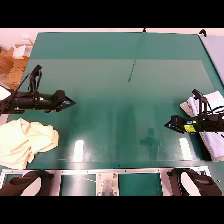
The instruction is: Fold the shirts.
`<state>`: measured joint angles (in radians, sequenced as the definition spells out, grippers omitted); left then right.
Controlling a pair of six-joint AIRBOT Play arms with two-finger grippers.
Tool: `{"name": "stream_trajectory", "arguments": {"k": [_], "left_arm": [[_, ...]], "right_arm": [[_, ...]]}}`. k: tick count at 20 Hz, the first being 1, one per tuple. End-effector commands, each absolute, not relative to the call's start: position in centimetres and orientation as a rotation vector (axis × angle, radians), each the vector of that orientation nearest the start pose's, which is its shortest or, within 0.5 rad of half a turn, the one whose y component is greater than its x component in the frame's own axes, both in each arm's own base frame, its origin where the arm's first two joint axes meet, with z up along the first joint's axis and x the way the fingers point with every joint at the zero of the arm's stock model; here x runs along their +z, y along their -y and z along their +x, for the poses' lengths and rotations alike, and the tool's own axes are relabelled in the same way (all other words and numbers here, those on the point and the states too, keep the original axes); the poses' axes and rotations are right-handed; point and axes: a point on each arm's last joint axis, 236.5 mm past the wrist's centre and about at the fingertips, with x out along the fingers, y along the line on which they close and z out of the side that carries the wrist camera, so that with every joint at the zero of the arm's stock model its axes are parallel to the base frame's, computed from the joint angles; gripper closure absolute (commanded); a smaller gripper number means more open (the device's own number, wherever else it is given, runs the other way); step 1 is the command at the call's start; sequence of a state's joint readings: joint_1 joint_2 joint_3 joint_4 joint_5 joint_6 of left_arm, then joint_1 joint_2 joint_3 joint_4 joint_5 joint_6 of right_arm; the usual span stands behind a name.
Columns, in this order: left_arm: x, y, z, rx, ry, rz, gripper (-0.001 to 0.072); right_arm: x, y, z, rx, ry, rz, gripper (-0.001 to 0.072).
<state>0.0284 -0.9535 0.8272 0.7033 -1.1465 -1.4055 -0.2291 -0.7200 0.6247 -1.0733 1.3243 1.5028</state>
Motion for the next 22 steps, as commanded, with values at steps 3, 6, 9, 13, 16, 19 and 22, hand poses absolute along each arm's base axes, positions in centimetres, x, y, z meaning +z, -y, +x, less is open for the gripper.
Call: {"name": "stream_trajectory", "arguments": {"k": [3, 6, 9, 13, 16, 19, 22], "left_arm": [[-0.3, 2.8, 27.5, -0.178, -1.351, -0.033, 0.0678], [-0.7, -3.7, 25.3, 0.043, -1.457, 0.161, 0.0488], [0.1, -7.1, 26.1, 0.153, -1.419, 0.281, -0.0013], [0.9, -11.3, 26.6, 0.368, -1.351, 0.22, -0.0013], [-2.0, -15.0, 21.1, 0.517, -1.488, 0.035, -0.0013], [-4.6, -14.8, 21.9, 0.455, -1.415, -0.091, -0.0013], [-7.4, -14.5, 22.7, 0.434, -1.431, -0.158, -0.0013]], "right_arm": [[0.8, -5.8, 23.1, 0.162, -1.292, 0.536, 0.0683], [0.8, -5.8, 23.2, 0.16, -1.288, 0.536, 0.0682], [0.9, -5.7, 23.5, 0.155, -1.275, 0.536, 0.0682], [0.9, -5.6, 23.5, 0.155, -1.274, 0.535, 0.0683], [0.9, -5.6, 23.5, 0.155, -1.273, 0.535, 0.0683], [1.0, -5.4, 24.0, 0.147, -1.25, 0.535, 0.0683], [1.0, -5.4, 24.2, 0.144, -1.243, 0.535, 0.0683]]}}
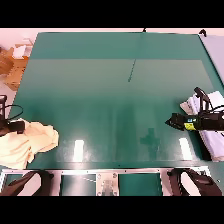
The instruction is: Fold the shirts.
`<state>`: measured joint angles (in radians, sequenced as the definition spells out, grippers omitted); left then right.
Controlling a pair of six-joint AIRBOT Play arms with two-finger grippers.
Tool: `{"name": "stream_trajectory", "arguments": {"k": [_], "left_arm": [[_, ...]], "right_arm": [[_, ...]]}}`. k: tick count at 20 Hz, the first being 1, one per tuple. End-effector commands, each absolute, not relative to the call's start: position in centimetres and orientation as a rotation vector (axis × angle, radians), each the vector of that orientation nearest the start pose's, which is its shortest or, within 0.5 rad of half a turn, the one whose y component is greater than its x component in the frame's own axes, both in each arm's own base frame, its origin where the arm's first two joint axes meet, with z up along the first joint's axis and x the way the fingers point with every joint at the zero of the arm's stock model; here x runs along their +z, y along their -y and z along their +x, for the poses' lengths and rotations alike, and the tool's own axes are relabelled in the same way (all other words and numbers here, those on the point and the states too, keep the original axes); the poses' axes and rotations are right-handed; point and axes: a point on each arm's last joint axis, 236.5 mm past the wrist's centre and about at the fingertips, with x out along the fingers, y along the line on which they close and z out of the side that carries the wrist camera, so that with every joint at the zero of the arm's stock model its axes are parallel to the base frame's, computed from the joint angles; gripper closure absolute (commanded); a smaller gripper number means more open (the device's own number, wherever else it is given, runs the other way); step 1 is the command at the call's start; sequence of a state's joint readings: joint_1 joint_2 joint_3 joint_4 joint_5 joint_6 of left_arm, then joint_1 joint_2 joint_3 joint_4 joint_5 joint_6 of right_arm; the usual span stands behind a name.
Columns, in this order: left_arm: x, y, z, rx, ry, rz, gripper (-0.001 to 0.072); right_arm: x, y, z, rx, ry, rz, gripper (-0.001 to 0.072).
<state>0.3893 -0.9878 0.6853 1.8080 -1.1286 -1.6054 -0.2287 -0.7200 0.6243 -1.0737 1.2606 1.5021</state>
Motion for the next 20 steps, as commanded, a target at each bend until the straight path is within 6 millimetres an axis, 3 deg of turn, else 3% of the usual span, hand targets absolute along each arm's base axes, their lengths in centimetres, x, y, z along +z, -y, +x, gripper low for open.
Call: {"name": "stream_trajectory", "arguments": {"k": [1, 4, 5, 6, 7, 10, 12, 14, 16, 17, 18, 20], "left_arm": [[-8.6, -14.3, 22.4, 0.426, -1.473, -0.171, -0.0013], [-11.9, -12.4, 22.3, 0.364, -1.561, -0.258, -0.001], [-12.3, -12.1, 22.3, 0.356, -1.57, -0.275, 0.0176], [-12.1, -12.2, 22.5, 0.359, -1.566, -0.274, 0.0637], [-11.6, -12.5, 23.3, 0.361, -1.544, -0.275, 0.068], [-7.8, -13.2, 26.2, 0.358, -1.491, -0.298, 0.0681], [-3.6, -12.2, 29.7, 0.273, -1.414, -0.341, 0.0681], [2.0, -9.8, 34.3, 0.156, -1.266, -0.449, 0.0681], [8.5, -5.4, 38.5, -0.034, -1.097, -0.574, 0.0681], [10.9, -2.7, 39.7, -0.119, -1.053, -0.581, 0.0682], [12.1, 0.1, 40.3, -0.189, -1.046, -0.542, 0.0682], [12.4, 7.9, 40.6, -0.346, -1.058, -0.441, 0.0682]], "right_arm": [[1.0, -5.4, 24.2, 0.144, -1.243, 0.535, 0.0683], [1.0, -5.4, 24.2, 0.144, -1.243, 0.535, 0.0683], [1.0, -5.4, 24.2, 0.145, -1.243, 0.535, 0.0683], [1.0, -5.4, 24.2, 0.145, -1.243, 0.536, 0.0683], [1.0, -5.4, 24.2, 0.145, -1.243, 0.536, 0.0683], [1.0, -5.4, 24.2, 0.144, -1.243, 0.535, 0.0682], [1.0, -5.4, 24.2, 0.144, -1.242, 0.536, 0.0682], [1.1, -5.4, 24.2, 0.144, -1.24, 0.536, 0.0683], [1.1, -5.3, 24.3, 0.142, -1.237, 0.536, 0.0684], [1.1, -5.3, 24.5, 0.14, -1.23, 0.535, 0.0684], [1.2, -5.2, 24.7, 0.136, -1.219, 0.536, 0.0684], [1.2, -5.0, 25.0, 0.131, -1.206, 0.535, 0.0684]]}}
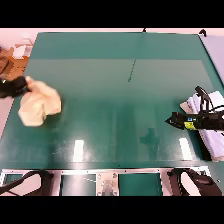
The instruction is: Fold the shirts.
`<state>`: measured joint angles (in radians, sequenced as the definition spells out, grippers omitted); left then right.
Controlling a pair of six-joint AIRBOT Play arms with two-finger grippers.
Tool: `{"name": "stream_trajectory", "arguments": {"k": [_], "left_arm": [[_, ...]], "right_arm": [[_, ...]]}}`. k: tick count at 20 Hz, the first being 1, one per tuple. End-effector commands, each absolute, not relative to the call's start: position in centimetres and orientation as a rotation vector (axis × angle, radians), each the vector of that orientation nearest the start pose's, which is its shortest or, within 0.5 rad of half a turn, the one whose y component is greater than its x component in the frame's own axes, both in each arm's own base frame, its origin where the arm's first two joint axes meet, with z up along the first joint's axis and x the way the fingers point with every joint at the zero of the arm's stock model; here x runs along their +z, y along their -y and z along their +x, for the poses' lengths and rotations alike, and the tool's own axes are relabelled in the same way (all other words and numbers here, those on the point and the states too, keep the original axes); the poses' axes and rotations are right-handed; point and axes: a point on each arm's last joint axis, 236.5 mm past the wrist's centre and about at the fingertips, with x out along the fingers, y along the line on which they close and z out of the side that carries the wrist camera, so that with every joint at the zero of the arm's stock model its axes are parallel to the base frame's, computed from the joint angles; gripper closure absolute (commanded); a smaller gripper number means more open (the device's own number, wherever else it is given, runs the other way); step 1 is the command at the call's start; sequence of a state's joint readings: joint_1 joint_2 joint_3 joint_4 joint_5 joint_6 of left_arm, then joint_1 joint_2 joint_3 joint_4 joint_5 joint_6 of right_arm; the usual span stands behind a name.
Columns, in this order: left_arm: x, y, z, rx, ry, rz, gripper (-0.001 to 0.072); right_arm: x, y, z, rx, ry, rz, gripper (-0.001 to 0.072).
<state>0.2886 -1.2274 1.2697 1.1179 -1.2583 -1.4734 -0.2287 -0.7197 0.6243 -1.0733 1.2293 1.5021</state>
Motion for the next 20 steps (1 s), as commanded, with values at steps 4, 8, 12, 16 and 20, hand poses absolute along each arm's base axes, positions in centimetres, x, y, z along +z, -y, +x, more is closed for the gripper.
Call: {"name": "stream_trajectory", "arguments": {"k": [4, 8, 12, 16, 20], "left_arm": [[9.5, 24.4, 38.9, -0.625, -1.093, -0.287, 0.0681], [3.4, 33.6, 36.4, -0.742, -1.168, -0.212, 0.0676], [3.7, 31.5, 38.9, -0.691, -1.144, -0.238, 0.0002], [5.6, 18.5, 40.5, -0.463, -1.283, -0.332, 0.0002], [0.3, 13.3, 33.5, -0.367, -1.558, -0.409, 0.0002]], "right_arm": [[1.2, -5.0, 25.0, 0.131, -1.206, 0.534, 0.0683], [1.2, -5.0, 25.0, 0.131, -1.206, 0.534, 0.068], [1.3, -4.9, 25.3, 0.126, -1.191, 0.534, 0.0378], [1.1, -6.4, 25.6, 0.201, -1.206, 0.541, 0.0335], [-3.5, -10.9, 24.4, 0.349, -1.386, 0.501, 0.0263]]}}
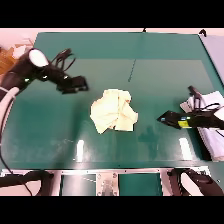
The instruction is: Fold the shirts.
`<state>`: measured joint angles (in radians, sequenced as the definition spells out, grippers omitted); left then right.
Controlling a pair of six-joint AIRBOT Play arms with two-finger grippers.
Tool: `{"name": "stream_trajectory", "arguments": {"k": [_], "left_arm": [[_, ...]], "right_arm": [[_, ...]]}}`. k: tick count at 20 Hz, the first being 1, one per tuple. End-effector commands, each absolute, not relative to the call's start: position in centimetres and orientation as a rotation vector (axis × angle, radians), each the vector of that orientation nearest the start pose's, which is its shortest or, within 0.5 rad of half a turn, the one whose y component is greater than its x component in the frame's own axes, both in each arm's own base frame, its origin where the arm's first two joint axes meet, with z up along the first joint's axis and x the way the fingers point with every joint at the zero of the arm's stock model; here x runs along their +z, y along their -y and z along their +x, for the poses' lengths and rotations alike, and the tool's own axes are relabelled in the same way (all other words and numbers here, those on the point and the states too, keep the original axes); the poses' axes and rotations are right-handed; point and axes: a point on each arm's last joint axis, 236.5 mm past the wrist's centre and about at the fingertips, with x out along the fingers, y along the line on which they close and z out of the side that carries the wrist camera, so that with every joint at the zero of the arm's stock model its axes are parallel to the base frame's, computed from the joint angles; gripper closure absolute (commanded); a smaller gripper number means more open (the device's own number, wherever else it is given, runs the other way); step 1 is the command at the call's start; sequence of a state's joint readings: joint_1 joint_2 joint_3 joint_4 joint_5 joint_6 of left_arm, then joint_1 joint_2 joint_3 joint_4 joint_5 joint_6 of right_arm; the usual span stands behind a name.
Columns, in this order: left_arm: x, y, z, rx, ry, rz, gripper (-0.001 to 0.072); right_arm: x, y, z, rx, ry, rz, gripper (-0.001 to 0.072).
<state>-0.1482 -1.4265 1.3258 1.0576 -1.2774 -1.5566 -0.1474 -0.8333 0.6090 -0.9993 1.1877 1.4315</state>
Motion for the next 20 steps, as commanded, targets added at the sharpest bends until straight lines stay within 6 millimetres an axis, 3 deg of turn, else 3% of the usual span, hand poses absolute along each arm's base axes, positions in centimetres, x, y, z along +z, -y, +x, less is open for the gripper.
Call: {"name": "stream_trajectory", "arguments": {"k": [1, 4, 7, 11, 12, 13, 14, 17, 20], "left_arm": [[-1.6, 13.8, 32.2, -0.371, -1.583, -0.433, 0.0003], [-5.9, 18.4, 29.8, -0.467, -1.566, -0.59, 0.0003], [-7.5, 21.9, 31.5, -0.537, -1.455, -0.711, 0.0003], [-8.4, 22.7, 34.2, -0.526, -1.378, -0.789, 0.0004], [-8.0, 22.7, 34.8, -0.528, -1.362, -0.787, 0.0004], [-7.5, 22.8, 35.3, -0.537, -1.348, -0.78, 0.0004], [-6.9, 22.9, 35.9, -0.547, -1.331, -0.769, 0.0004], [-5.4, 23.0, 37.4, -0.572, -1.286, -0.739, 0.0004], [-5.1, 23.0, 37.9, -0.566, -1.274, -0.743, 0.0038]], "right_arm": [[-5.1, -11.9, 24.1, 0.364, -1.432, 0.483, 0.0262], [-8.4, -15.8, 23.8, 0.475, -1.506, 0.447, 0.0264], [-9.4, -18.9, 25.0, 0.578, -1.532, 0.478, 0.0266], [-10.1, -19.7, 28.6, 0.58, -1.503, 0.482, 0.0326], [-10.5, -19.8, 29.1, 0.588, -1.507, 0.478, 0.041], [-10.9, -19.9, 29.4, 0.597, -1.513, 0.474, 0.0608], [-10.8, -20.0, 29.3, 0.626, -1.521, 0.459, 0.0697], [-7.9, -17.4, 29.7, 0.683, -1.552, 0.47, 0.0699], [-1.8, -11.6, 33.5, 0.633, -1.444, 0.578, 0.07]]}}
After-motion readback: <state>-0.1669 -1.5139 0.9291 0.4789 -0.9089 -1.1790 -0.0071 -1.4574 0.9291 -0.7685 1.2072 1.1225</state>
